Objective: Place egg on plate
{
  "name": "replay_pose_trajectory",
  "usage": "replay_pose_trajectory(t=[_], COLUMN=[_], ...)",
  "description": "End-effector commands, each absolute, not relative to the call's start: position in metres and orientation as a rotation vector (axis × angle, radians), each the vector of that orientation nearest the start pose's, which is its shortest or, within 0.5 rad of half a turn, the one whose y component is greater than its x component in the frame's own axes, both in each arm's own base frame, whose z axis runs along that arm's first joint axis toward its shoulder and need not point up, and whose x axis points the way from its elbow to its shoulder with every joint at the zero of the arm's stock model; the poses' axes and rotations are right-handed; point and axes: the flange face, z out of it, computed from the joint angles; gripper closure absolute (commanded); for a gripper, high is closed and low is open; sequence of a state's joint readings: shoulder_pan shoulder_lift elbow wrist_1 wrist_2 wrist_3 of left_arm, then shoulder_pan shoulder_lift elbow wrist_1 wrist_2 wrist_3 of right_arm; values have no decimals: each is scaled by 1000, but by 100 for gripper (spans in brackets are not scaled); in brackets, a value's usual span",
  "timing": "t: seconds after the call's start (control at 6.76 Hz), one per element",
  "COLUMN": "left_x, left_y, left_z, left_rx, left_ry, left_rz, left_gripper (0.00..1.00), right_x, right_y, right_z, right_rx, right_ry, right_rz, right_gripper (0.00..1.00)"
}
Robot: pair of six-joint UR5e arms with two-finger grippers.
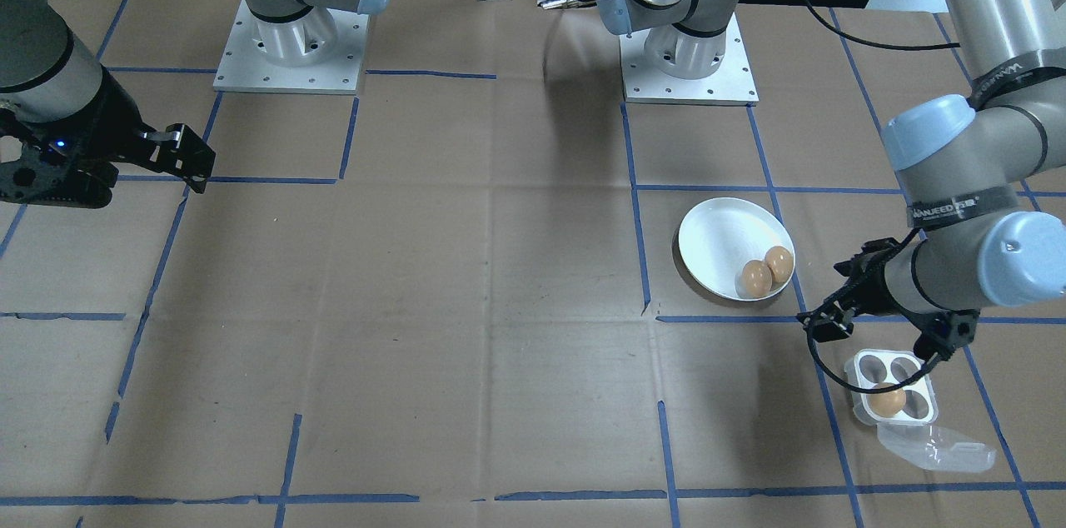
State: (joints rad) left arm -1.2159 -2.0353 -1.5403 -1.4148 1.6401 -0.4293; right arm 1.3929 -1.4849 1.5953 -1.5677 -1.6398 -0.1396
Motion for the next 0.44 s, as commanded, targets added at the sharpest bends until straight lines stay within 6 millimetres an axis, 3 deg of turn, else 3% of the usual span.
replay_pose_trajectory(t=[0.0,0.3], left_x=[148,164], left_y=[-654,-675], left_z=[245,231], left_rx=[-810,-521], left_ry=[2969,3029], left_rz=[280,69], left_gripper=[0,0], right_x=[33,33], right_y=[-528,-528], right_z=[433,433], right_rx=[55,55], right_ry=[3185,3185], right_rz=[196,196], right_gripper=[0,0])
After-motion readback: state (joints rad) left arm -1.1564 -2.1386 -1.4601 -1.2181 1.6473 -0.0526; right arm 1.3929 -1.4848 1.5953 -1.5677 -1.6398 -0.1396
